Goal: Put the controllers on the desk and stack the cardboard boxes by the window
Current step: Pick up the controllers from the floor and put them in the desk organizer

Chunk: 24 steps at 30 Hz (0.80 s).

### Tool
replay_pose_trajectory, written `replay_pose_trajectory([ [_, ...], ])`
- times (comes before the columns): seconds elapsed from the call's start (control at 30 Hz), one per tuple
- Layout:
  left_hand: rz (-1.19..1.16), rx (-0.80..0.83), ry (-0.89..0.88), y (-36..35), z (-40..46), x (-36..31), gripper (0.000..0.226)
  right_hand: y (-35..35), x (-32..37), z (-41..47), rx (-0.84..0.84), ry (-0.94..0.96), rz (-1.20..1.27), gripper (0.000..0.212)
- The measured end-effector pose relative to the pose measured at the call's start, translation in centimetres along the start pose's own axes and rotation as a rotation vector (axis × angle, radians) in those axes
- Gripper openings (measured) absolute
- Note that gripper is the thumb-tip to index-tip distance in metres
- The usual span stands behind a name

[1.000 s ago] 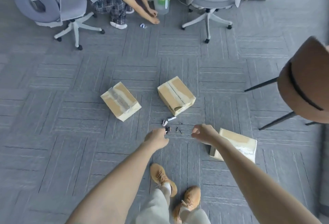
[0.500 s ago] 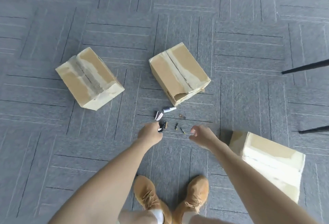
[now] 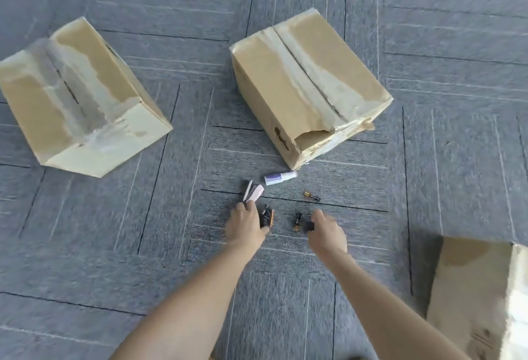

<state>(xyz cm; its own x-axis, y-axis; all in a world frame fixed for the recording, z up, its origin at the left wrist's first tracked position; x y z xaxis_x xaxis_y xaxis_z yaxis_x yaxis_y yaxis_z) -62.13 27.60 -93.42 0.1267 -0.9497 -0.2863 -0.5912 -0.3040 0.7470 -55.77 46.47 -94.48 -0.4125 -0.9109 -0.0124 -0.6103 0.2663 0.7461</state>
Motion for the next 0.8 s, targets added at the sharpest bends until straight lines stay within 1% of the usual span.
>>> replay_pose_trajectory([
  [0.07, -0.028, 0.004, -0.030, -0.1, 0.3, 0.1, 0.063, -0.5, -0.1, 0.5, -0.025, 0.018, 0.056, 0.026],
  [0.13, -0.082, -0.012, -0.027, 0.2, 0.3, 0.2, 0.057, -0.2, 0.1, 0.9, -0.028, 0.029, 0.134, 0.022],
  [0.2, -0.145, -0.053, -0.010, 0.9, 0.4, 0.3, 0.055, 0.3, 0.7, 1.3, -0.028, 0.009, 0.181, 0.022],
  [0.27, -0.209, -0.107, 0.013, 1.8, 0.7, 0.5, 0.050, 0.6, 1.5, 1.4, -0.015, -0.007, 0.176, 0.023],
  [0.3, -0.256, -0.133, 0.028, 2.2, 0.9, 0.5, 0.048, 0.7, 2.1, 1.3, -0.005, -0.019, 0.165, 0.025],
  [0.37, -0.314, -0.180, 0.045, 3.1, 1.5, 0.5, 0.045, 0.5, 3.0, 1.1, 0.038, -0.048, 0.111, 0.041],
  [0.4, -0.309, -0.195, 0.047, 3.5, 1.9, 0.4, 0.046, 0.4, 3.4, 1.2, 0.053, -0.055, 0.067, 0.047],
  [0.43, -0.291, -0.205, 0.046, 3.7, 2.3, 0.2, 0.050, 0.2, 3.7, 1.3, 0.052, -0.052, 0.030, 0.046],
  [0.5, -0.233, -0.226, 0.026, 3.9, 3.2, 0.0, 0.055, -0.2, 4.1, 1.8, 0.045, -0.047, 0.016, 0.036],
  [0.63, -0.106, -0.243, -0.027, 3.4, 4.4, -0.2, 0.065, -0.1, 4.6, 2.2, -0.007, 0.000, 0.069, 0.022],
  [0.73, -0.081, -0.217, -0.171, 2.9, 4.9, -0.9, 0.053, 0.1, 5.6, 2.3, -0.030, 0.043, 0.034, 0.022],
  [0.8, -0.075, -0.197, -0.214, 2.7, 5.2, -1.0, 0.048, 0.0, 6.8, 2.2, -0.016, 0.056, 0.007, 0.032],
])
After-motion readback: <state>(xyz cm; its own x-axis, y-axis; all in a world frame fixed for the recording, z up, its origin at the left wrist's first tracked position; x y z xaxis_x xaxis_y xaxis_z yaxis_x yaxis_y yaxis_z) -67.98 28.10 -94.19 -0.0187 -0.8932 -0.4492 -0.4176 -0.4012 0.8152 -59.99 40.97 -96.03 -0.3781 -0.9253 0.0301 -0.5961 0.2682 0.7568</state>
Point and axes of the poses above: each hand's wrist, its own z-axis towards the middle knuckle, its own y-axis out of the back of the hand, x = y × z, the point moved 4 cm from there along z, towards the middle knuckle, and after that the axes turned 15 degrees about -z, right-handed, at the moved point
